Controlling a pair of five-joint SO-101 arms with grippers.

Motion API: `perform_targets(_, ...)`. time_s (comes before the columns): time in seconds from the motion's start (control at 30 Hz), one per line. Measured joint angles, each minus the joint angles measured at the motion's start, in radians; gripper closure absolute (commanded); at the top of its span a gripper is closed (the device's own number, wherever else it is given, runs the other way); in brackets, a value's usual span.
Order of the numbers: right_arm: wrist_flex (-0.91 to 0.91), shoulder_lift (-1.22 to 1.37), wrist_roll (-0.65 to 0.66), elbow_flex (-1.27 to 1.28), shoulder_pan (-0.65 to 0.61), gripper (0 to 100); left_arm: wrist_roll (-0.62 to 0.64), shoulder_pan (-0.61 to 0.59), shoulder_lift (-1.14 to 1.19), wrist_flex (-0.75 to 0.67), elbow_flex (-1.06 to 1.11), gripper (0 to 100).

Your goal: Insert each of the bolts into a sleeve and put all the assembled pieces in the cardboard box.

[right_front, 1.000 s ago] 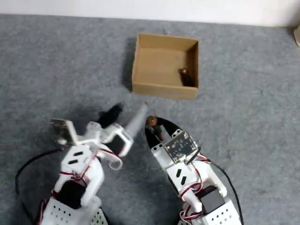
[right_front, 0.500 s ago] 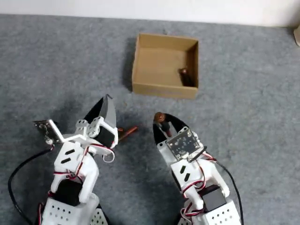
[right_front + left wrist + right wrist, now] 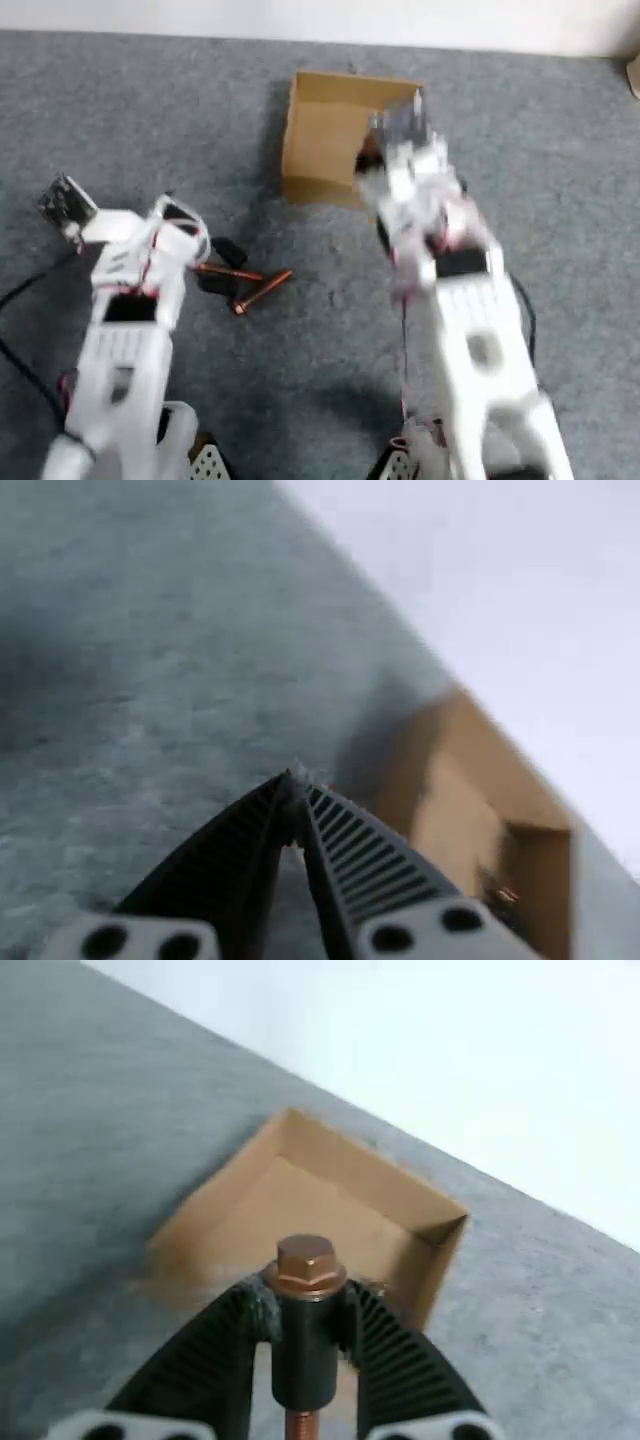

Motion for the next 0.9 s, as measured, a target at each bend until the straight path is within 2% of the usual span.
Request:
perform_targets(0.17,0.071,0.531,0.0,-0.476,0.054,99.5,0.025,-0.021,0.262,0.0,-0.114,99)
perform_targets(0.4,0.321,1.097,0.002,-1.086,0.055,99.5,0.025,-0.137,0.282,0.0,-0.166,99)
perform_targets(0.6,0.474,1.332,0.002,-1.476,0.064,97.7,0.025,-0.196,0.282,0.0,-0.192,99)
perform_targets(0.8,0.634,1.459,0.002,-1.735,0.061,77.4,0.025,-0.374,0.285,0.044,-0.288,99)
perform_targets(0.9,0.68,1.51,0.002,-1.826,0.064,73.3,0.028,-0.459,0.285,0.138,-0.358,99)
